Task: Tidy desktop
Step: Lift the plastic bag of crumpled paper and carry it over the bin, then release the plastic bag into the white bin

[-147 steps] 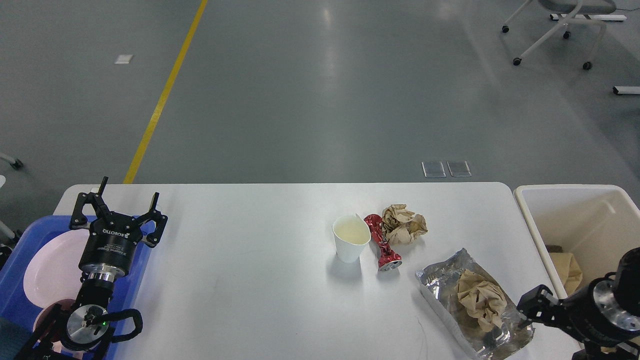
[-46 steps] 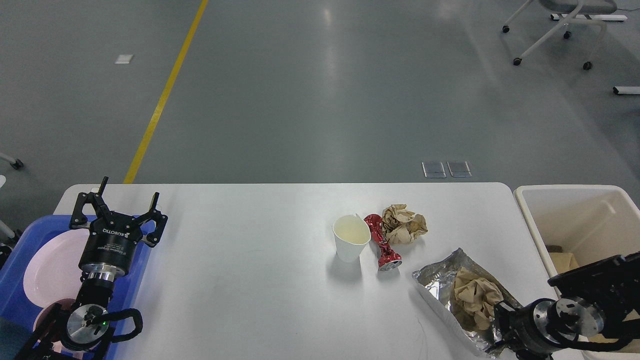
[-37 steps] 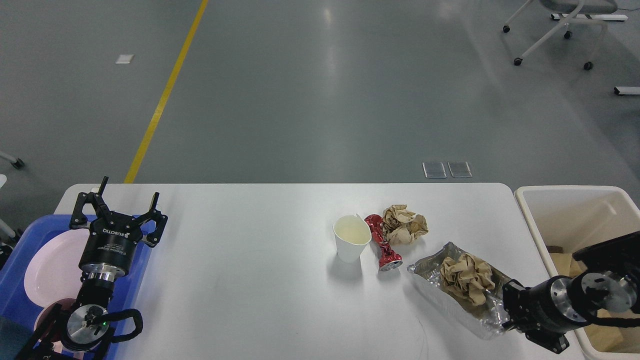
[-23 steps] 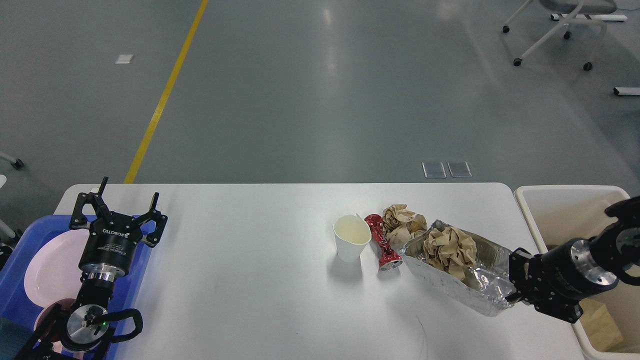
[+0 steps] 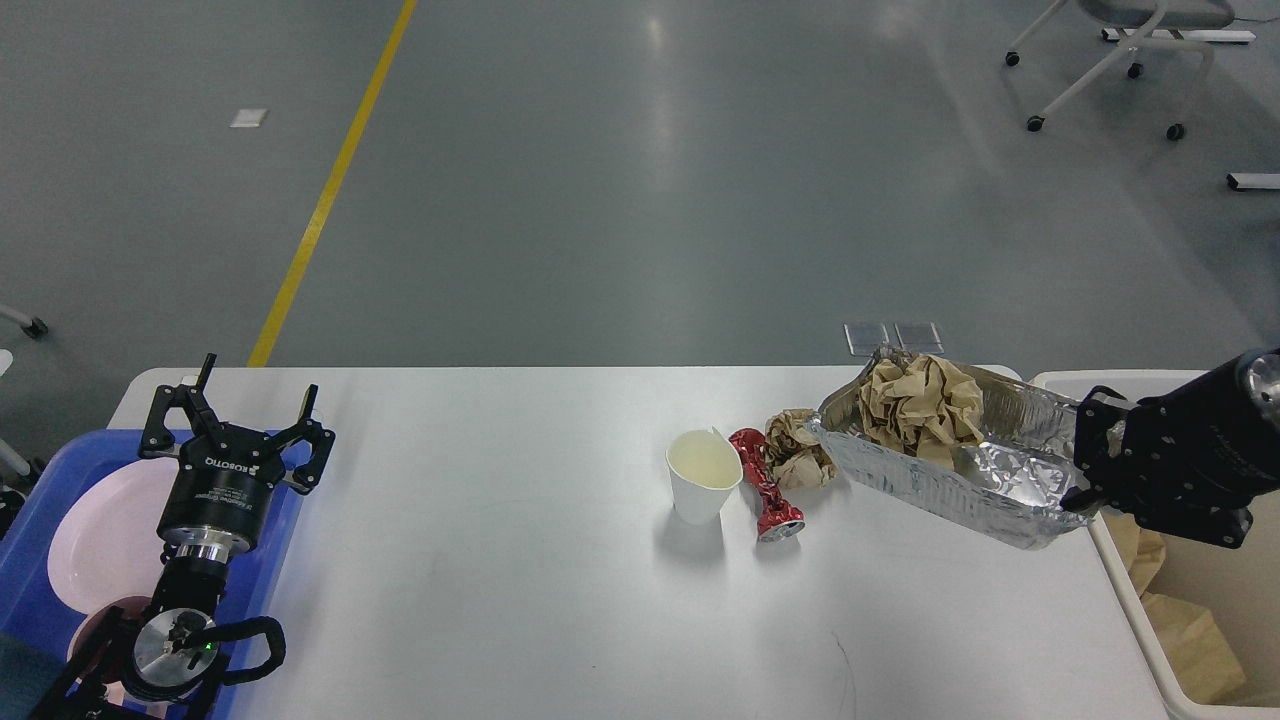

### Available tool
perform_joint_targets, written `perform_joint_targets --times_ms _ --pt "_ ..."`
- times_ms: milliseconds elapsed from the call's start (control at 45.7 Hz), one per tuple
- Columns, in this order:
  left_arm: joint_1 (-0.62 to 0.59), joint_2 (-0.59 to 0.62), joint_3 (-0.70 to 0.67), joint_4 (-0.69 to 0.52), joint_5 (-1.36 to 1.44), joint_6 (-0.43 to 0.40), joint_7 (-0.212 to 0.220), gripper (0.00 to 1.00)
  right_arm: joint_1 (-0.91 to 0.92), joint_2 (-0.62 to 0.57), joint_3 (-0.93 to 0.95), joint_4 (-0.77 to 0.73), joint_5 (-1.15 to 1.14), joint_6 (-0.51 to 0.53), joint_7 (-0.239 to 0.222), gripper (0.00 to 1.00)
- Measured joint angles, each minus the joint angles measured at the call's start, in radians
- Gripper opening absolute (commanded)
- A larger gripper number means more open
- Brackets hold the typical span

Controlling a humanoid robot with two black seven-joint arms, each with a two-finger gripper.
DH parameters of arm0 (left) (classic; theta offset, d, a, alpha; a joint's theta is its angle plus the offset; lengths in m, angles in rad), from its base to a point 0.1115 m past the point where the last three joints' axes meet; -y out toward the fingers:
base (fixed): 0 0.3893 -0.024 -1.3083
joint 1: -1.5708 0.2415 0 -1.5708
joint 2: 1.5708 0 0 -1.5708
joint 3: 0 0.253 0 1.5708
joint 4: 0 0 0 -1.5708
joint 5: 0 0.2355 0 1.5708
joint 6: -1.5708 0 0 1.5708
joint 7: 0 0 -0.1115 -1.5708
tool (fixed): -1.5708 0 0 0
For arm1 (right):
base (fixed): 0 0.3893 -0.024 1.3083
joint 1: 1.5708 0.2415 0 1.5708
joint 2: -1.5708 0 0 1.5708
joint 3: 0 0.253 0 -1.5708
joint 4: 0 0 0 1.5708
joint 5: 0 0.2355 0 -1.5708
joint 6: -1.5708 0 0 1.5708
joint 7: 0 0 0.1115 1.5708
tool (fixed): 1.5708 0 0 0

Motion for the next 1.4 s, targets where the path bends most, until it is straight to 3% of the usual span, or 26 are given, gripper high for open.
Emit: perform_joint_targets --times_ms 328,678,787,1050,1247,1400 --pt "0.000 0.000 0.000 0.000 0.000 0.000 0.000 0.96 0.003 -0.056 -0.073 -0.032 -0.026 -0.058 0.000 0.00" --pt "0.000 0.000 0.000 0.000 0.000 0.000 0.000 0.96 -0.322 -0.231 -0.052 -0.197 -0.183 -0.467 -0.002 0.00" --pt "0.000 0.000 0.000 0.000 0.000 0.000 0.000 0.96 -0.483 -0.264 0.031 -0.334 -0.200 -0.518 0.001 0.00" --pt "0.000 0.000 0.000 0.000 0.000 0.000 0.000 0.96 -0.931 -0.254 0.366 -0.683 -0.200 -0.528 0.001 0.00" --pt "0.000 0.000 0.000 0.000 0.000 0.000 0.001 0.96 -1.280 -0.123 0.603 -1.020 -0.201 -0.560 -0.005 0.00" --pt "0.000 0.000 0.000 0.000 0.000 0.000 0.001 0.96 -1.564 0.060 0.682 -1.354 -0.200 -0.660 -0.007 0.00"
